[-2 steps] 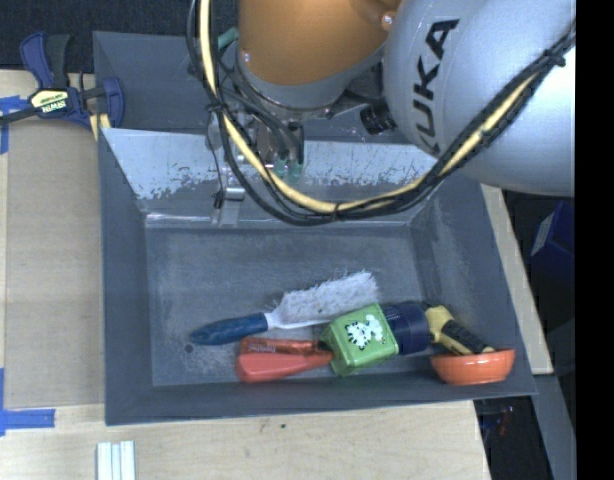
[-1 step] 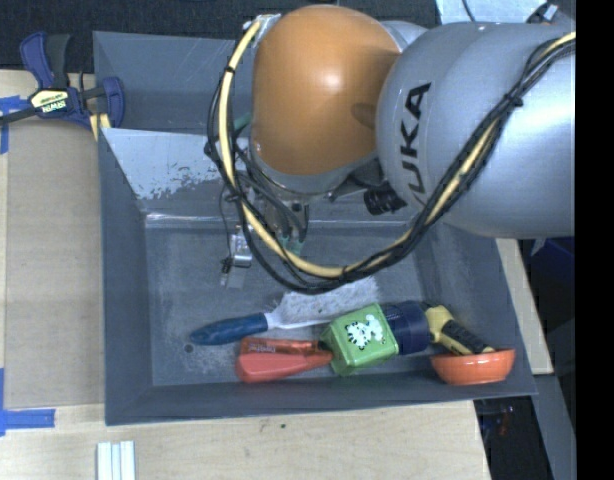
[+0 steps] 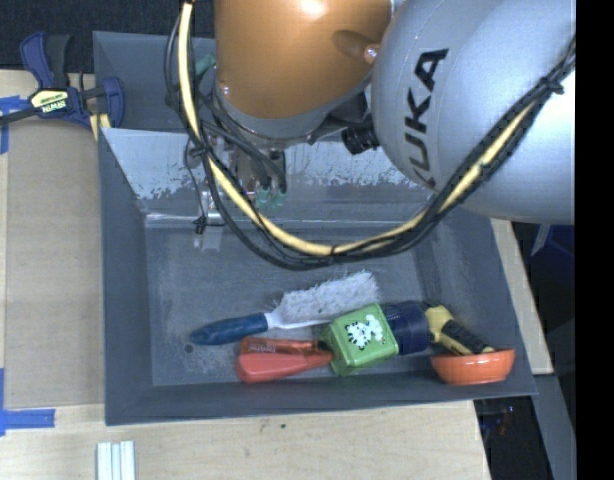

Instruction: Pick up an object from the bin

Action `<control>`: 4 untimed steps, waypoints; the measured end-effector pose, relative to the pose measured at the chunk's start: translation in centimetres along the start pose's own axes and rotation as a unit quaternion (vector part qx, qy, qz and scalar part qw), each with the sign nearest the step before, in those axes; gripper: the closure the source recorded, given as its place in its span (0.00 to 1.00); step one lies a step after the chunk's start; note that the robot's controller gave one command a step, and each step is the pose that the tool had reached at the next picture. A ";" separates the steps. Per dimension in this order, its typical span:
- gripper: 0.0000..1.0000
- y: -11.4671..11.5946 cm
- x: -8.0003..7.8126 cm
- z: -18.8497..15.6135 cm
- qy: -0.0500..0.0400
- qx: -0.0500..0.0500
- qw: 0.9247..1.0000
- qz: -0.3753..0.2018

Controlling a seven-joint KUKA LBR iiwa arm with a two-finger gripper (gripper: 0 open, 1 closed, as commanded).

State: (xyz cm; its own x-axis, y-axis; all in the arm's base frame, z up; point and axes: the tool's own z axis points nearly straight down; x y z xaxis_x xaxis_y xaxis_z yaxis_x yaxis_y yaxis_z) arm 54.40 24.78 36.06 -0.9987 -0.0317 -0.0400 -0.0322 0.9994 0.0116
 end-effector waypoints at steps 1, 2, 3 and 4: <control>0.00 -0.6 4.3 11.6 0.025 0.009 0.998 0.062; 0.00 -0.6 4.3 12.2 0.024 0.010 0.998 0.049; 0.00 -2.1 0.9 10.6 0.024 0.008 1.000 -0.011; 0.00 -2.0 1.5 12.3 0.019 0.006 1.000 -0.007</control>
Offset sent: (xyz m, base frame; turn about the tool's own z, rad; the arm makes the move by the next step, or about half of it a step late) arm -0.0344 -0.0050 -0.0535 -0.0036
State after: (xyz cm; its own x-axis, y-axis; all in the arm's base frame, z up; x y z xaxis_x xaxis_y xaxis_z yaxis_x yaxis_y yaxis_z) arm 53.49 22.90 23.70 -0.9989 -0.0463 -0.0025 -0.0463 0.9989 -0.0008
